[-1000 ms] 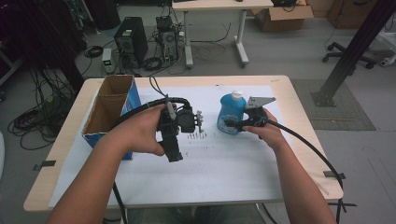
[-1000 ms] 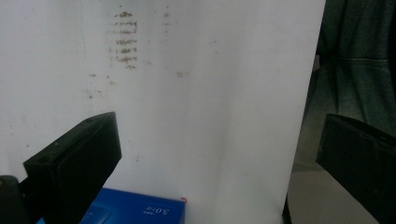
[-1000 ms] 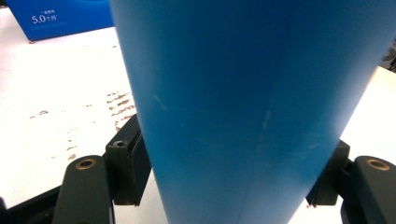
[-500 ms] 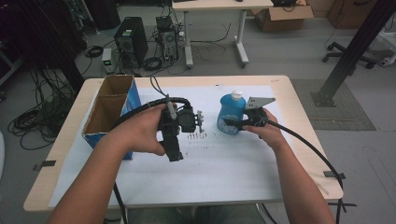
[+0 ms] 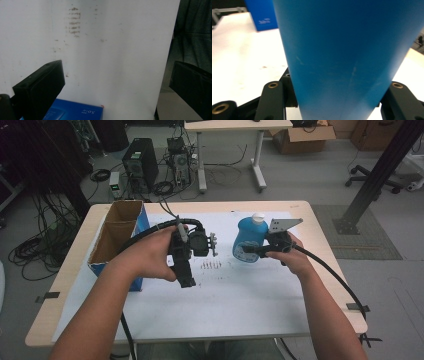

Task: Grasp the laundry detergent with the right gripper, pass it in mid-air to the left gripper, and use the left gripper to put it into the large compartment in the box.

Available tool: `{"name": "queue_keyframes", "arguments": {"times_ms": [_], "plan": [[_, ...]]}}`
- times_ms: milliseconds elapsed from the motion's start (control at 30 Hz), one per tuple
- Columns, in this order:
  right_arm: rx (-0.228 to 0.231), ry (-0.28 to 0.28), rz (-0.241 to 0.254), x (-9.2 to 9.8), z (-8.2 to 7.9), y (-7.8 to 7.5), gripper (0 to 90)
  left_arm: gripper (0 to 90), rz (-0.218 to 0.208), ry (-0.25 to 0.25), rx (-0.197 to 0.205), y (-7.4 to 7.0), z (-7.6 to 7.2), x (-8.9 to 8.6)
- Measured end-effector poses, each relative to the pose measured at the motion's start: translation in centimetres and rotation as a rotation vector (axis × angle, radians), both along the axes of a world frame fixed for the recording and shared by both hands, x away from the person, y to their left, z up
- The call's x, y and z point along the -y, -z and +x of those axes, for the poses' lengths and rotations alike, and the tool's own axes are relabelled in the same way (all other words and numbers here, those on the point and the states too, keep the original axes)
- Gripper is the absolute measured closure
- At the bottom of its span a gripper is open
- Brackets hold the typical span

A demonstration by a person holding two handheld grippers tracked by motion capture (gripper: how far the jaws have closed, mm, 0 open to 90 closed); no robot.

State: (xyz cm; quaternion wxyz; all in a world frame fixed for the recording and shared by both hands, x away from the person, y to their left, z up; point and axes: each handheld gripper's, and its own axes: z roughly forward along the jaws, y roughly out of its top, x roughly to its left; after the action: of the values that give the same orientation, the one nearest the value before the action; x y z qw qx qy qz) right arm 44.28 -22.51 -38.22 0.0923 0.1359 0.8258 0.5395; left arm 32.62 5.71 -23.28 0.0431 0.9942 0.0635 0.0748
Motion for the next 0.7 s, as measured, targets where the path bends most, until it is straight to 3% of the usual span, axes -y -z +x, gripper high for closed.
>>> {"name": "queue_keyframes", "arguments": {"times_ms": [233,700], "plan": [[0.018,-0.119,-0.046,-0.8,-2.0,-2.4,44.2,0.2,-0.008,-0.006,0.011,-0.9,0.5,0.0],[0.031,-0.301,-0.059,-4.0,-5.7,-3.9,44.0,0.2,-0.014,-0.003,0.003,-2.2,0.9,0.2]]}}
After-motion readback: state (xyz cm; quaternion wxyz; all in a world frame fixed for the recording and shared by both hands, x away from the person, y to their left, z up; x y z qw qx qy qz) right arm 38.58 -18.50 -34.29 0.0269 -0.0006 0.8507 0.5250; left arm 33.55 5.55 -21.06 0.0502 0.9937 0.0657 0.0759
